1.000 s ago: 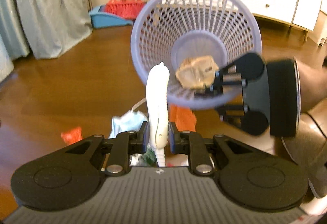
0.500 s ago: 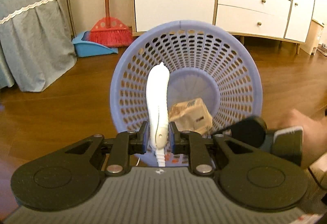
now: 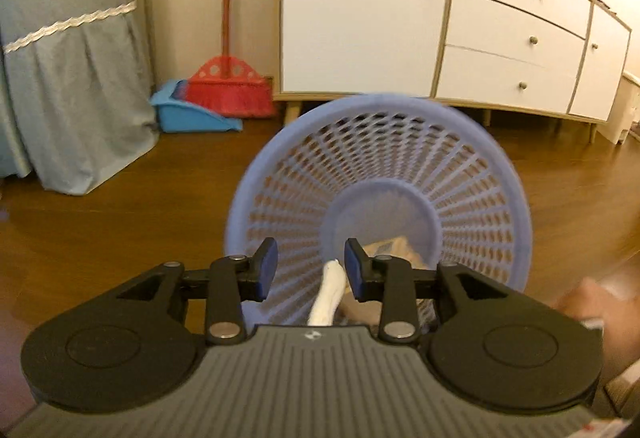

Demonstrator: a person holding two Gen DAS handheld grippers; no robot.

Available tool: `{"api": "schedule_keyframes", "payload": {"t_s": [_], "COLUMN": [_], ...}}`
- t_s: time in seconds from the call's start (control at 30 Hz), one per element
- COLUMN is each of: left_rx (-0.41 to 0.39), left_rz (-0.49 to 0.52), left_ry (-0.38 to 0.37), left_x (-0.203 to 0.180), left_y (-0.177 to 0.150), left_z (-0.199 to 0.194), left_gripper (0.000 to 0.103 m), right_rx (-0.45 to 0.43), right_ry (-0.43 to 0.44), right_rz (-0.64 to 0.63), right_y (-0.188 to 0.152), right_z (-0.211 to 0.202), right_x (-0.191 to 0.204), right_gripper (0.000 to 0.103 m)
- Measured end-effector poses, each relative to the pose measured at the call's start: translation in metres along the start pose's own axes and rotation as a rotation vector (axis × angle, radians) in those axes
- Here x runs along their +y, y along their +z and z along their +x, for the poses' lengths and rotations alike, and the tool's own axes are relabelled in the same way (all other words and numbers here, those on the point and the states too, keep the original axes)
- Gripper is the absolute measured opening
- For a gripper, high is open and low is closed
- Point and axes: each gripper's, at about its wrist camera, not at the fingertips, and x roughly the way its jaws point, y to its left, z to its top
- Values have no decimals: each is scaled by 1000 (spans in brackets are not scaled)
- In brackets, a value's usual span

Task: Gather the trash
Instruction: 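Carry the tissue strip with the left tool and release it into the wastebasket, then lower the left tool to the blue-and-white milk carton and grasp it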

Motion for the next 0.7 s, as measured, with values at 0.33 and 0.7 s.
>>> {"api": "schedule_keyframes", "payload": {"t_s": [0.33, 0.7], "left_rx": [116, 244], "left_rz": [-81, -172], "left_ry": [95, 192], "left_x": [40, 59], "left_y": [-60, -142], "left_z": [-52, -93], "left_gripper": [36, 39], "right_rx": [0, 1], "right_ry": [-3, -3], "right_rz": [14, 10], "right_y": [-1, -1], "right_z": [-1, 1], "right_x": [-3, -2], "right_gripper": [0, 0]}}
